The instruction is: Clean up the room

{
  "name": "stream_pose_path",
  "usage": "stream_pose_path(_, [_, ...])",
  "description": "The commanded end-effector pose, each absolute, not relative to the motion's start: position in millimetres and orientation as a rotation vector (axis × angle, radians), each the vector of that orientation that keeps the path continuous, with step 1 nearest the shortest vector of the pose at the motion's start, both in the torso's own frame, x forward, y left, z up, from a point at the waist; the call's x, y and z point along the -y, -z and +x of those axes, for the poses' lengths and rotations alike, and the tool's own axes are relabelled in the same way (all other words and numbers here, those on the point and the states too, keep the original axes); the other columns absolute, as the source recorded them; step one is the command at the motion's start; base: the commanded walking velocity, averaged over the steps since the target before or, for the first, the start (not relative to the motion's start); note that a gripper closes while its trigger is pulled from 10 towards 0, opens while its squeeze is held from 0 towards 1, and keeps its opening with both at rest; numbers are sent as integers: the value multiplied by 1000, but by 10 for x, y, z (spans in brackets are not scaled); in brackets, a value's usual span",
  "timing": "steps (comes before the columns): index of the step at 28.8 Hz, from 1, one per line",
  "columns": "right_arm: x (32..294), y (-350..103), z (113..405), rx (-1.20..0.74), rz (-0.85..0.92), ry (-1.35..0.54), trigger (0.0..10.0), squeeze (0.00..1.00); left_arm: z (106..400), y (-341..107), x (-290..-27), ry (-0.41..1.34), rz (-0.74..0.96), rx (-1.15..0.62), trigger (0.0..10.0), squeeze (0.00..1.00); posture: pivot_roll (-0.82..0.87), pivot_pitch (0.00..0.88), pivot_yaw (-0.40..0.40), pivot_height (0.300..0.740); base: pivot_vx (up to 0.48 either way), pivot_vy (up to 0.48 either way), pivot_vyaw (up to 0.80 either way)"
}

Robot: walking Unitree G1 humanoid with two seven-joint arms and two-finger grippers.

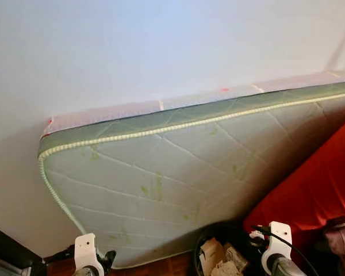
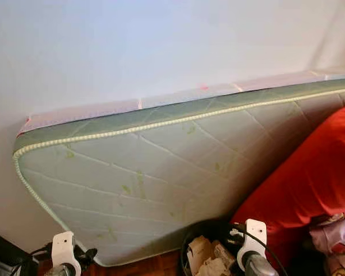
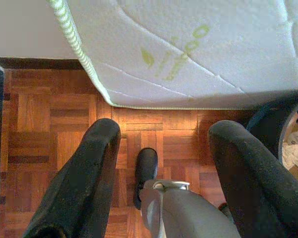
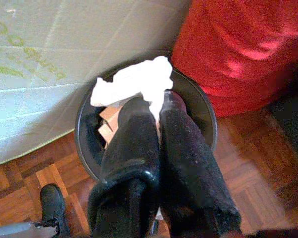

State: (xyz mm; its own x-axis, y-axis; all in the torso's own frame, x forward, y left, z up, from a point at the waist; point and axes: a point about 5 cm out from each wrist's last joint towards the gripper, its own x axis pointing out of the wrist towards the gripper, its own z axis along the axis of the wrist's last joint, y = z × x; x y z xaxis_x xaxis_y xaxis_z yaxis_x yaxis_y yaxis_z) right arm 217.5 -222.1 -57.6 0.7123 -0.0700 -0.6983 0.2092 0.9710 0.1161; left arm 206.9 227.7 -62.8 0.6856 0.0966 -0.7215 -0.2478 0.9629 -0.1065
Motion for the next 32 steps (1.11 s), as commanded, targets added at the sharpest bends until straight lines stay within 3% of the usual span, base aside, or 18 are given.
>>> stream_pose_path(1, [2226, 576, 2176, -765, 204, 166, 10000, 0, 2058, 630, -2296, -191, -185, -800, 10000, 0, 97, 0, -9, 740, 0, 0, 0])
stream_pose_path(16, [2224, 551, 2200, -736, 185, 132, 10000, 0, 2055, 631, -2294, -192, -189, -797, 10000, 0, 96, 0, -11, 740, 0, 0, 0])
stream_pose_path(32, [2206, 541, 2218, -756, 115, 40, 10000, 0, 2060, 628, -2293, -191, -189, -793, 10000, 0, 98, 0, -15, 740, 188, 0, 0])
